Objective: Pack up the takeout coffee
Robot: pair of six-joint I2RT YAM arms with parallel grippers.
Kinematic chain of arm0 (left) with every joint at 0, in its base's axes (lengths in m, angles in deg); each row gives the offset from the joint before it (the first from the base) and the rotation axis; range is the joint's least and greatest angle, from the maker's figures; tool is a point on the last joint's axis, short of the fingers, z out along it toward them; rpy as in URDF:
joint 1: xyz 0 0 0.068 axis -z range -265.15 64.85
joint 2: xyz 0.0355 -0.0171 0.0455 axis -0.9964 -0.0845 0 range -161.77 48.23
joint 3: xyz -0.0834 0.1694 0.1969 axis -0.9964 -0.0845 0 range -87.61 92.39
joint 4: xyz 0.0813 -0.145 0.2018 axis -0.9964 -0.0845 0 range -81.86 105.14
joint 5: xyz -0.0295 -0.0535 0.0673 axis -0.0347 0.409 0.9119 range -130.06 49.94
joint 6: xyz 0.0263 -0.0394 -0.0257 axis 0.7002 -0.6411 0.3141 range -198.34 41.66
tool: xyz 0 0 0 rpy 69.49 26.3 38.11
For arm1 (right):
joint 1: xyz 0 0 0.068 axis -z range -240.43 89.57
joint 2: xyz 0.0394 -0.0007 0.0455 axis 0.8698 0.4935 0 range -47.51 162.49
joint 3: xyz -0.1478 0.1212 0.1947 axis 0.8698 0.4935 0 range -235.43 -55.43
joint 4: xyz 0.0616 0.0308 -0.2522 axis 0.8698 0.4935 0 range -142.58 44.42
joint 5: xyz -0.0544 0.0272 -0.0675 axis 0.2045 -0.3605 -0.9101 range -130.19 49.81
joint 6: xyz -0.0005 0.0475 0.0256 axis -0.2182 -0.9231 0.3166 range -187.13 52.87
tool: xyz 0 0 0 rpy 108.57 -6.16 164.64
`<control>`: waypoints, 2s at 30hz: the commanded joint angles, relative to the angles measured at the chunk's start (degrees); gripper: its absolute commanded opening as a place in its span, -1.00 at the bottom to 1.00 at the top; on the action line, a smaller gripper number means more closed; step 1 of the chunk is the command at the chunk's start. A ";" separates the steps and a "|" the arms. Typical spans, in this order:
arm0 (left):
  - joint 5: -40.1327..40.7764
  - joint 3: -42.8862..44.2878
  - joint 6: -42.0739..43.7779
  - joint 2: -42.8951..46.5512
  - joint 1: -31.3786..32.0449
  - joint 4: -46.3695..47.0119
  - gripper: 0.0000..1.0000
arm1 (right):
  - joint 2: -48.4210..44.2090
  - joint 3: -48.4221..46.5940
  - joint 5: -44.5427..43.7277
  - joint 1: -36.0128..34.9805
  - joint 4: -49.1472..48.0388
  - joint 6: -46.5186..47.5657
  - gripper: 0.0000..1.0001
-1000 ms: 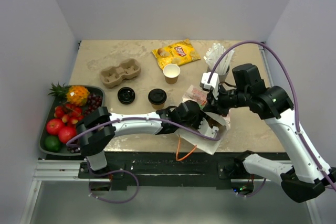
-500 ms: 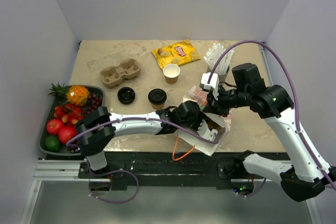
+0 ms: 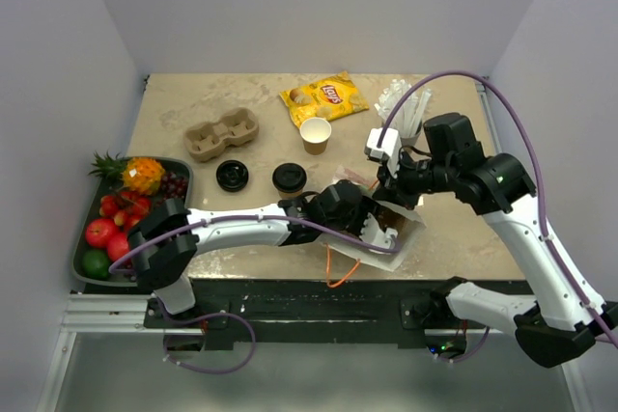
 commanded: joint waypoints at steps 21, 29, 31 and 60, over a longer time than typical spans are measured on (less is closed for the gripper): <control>-13.31 6.31 -13.34 4.65 -2.63 -14.37 -0.06 | -1.26 2.24 -1.37 -0.22 -3.25 -0.44 -1.00; -15.95 3.75 -16.40 4.74 -2.72 -17.88 -0.28 | -4.15 2.58 -7.08 -0.22 -7.01 -2.27 -1.00; -16.56 3.58 -18.77 3.86 -2.81 -18.94 -0.35 | -5.30 2.32 -9.45 -0.30 -8.69 -3.24 -1.00; -14.99 25.79 -45.14 14.92 -10.44 1.81 0.21 | 2.33 -8.63 1.07 -0.13 -8.02 -11.76 -1.00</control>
